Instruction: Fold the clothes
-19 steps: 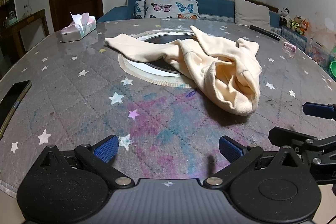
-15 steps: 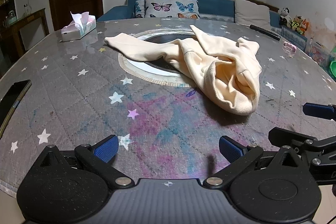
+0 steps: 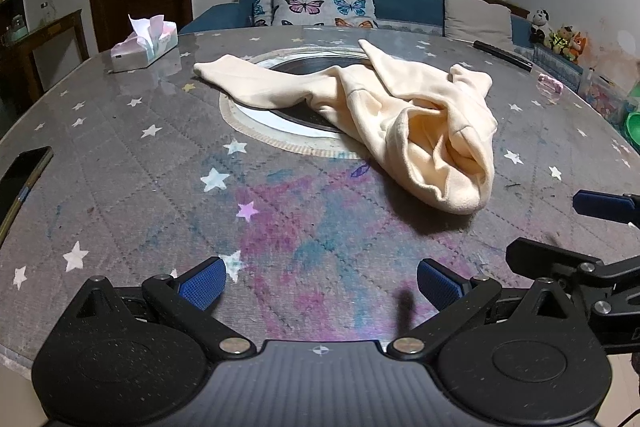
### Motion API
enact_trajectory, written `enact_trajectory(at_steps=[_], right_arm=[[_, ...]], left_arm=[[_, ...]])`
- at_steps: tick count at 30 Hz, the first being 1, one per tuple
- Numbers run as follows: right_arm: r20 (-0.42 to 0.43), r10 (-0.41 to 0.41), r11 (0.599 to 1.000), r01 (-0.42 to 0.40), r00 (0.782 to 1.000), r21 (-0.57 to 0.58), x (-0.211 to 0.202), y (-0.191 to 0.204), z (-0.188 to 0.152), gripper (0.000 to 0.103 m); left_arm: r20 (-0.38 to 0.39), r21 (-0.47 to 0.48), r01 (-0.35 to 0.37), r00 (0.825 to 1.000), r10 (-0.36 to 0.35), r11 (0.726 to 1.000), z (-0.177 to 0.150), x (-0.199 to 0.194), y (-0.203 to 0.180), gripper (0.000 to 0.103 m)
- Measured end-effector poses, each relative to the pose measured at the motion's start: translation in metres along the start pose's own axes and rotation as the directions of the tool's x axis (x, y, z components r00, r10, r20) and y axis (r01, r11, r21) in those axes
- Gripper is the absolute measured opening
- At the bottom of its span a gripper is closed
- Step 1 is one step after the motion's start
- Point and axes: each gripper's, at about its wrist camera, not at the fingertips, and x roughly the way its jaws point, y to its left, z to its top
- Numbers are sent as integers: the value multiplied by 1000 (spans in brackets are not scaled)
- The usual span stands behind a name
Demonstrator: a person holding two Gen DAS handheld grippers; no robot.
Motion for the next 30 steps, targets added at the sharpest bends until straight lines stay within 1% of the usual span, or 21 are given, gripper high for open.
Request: enact_trajectory(at_steps=[30], right_arm=[[-15,2,1000,-2,1000,-1,9,1,3,103]], left_arm=[[-8,6,10,1000,-10,1000,7,6,-3,103]])
